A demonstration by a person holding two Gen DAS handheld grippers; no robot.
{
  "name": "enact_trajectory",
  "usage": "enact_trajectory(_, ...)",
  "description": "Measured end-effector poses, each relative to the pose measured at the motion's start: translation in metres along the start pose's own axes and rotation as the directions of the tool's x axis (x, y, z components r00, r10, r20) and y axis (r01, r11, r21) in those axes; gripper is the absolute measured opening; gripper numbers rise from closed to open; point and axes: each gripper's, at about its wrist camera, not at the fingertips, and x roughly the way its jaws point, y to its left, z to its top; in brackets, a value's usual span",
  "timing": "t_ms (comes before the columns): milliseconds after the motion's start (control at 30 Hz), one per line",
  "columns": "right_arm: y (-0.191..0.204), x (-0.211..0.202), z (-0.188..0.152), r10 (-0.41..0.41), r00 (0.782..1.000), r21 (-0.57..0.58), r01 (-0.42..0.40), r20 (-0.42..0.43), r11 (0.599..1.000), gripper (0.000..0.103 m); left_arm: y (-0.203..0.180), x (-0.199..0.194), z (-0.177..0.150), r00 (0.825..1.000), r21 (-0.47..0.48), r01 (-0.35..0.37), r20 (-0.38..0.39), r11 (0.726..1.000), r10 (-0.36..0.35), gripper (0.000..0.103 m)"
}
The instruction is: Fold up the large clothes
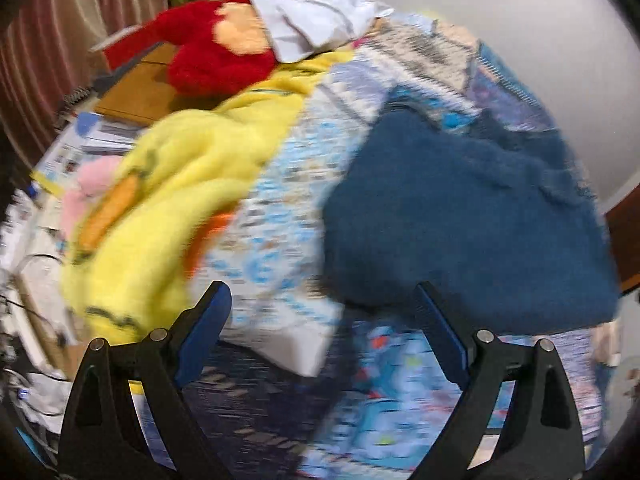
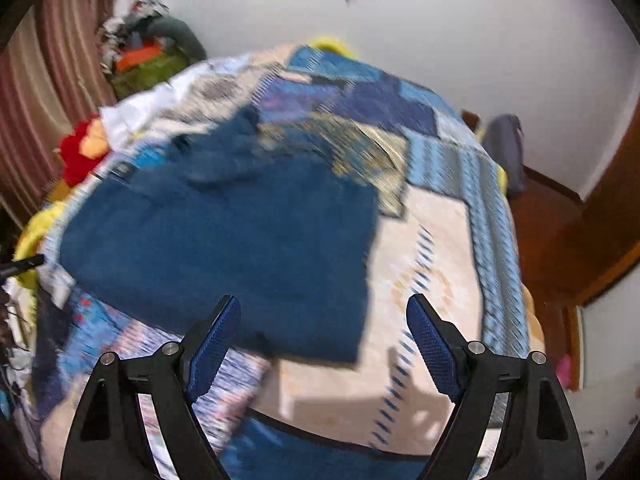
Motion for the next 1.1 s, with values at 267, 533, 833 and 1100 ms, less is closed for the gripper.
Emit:
enact_trajectory(267,0.054,0.036,0.021,0.131,0.991,-0.026,-0.131,-0.005,0.991,0.100,-0.022,0.052,0.001,0.923,-0.243,0.321,-0.135,0.915,-0.360,0.093)
enact_trajectory(533,0.065,0.107,0.002,0.173,0.973,-0.024,-0.179,-0.154,0.984,0.103,-0.013,0.129,0.001,0.819,-0.489,0.417,-0.163,0.766,-0.550,0.076)
enact_trajectory(833,0.066,0.105,-0.002,0.195,0.969,-0.067,-0.207,-0.154,0.976,0.103,-0.057,0.130,0.037,0.961,-0.323,0.238,-0.055,0.916,-0.269,0.064)
enact_trajectory(1100,0.082,0.073,0.007,0.185,0.978,-0.065,-0.192,-0.099,0.979,0.103,-0.097,0.061,0.050,0.994,-0.082,0.072,0.087,0.994,-0.064,0.035)
